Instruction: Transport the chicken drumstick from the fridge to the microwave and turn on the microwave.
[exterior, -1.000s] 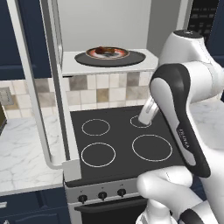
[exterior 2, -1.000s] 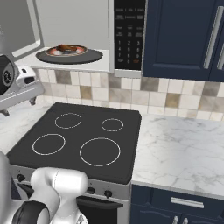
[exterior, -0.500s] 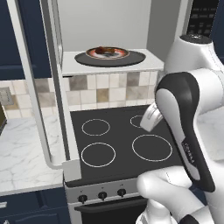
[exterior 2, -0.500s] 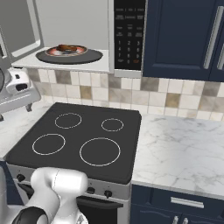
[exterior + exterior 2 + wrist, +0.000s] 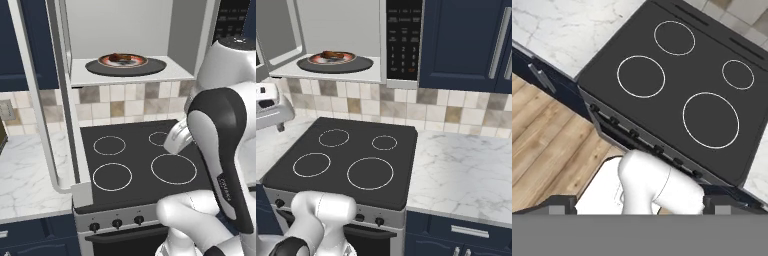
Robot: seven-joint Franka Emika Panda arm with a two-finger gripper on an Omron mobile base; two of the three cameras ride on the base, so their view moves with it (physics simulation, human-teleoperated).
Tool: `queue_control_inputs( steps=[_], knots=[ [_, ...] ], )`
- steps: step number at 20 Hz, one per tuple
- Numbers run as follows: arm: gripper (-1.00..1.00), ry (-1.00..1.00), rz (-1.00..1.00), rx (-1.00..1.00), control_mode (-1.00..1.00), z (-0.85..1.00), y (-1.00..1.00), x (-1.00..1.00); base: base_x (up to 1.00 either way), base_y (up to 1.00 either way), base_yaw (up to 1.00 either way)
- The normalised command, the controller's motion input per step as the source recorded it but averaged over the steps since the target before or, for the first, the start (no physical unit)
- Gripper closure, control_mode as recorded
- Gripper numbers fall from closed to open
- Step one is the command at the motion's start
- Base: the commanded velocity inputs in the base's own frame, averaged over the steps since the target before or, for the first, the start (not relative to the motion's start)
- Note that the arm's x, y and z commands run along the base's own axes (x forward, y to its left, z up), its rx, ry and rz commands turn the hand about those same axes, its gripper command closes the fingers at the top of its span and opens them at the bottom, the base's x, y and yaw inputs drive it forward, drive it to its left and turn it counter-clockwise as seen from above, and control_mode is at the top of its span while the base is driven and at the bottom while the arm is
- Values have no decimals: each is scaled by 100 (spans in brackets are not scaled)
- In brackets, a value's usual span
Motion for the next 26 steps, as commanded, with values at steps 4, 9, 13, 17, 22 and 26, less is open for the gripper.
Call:
queue_control_inputs(
  steps=[4,9,13,17,22,26],
  knots=[
    [-100,-9,25,0,-100,28,0,-39,0,0,0],
    [-100,-12,29,0,-100,21,0,-36,0,0,0],
    [-100,-16,29,0,-100,4,17,-22,0,0,0],
    [-100,-35,30,0,-100,-1,33,-7,0,0,0],
    [-100,-40,32,0,-100,0,17,-23,0,0,0],
    [-100,-19,20,11,-100,0,3,-32,0,0,0]
  ],
)
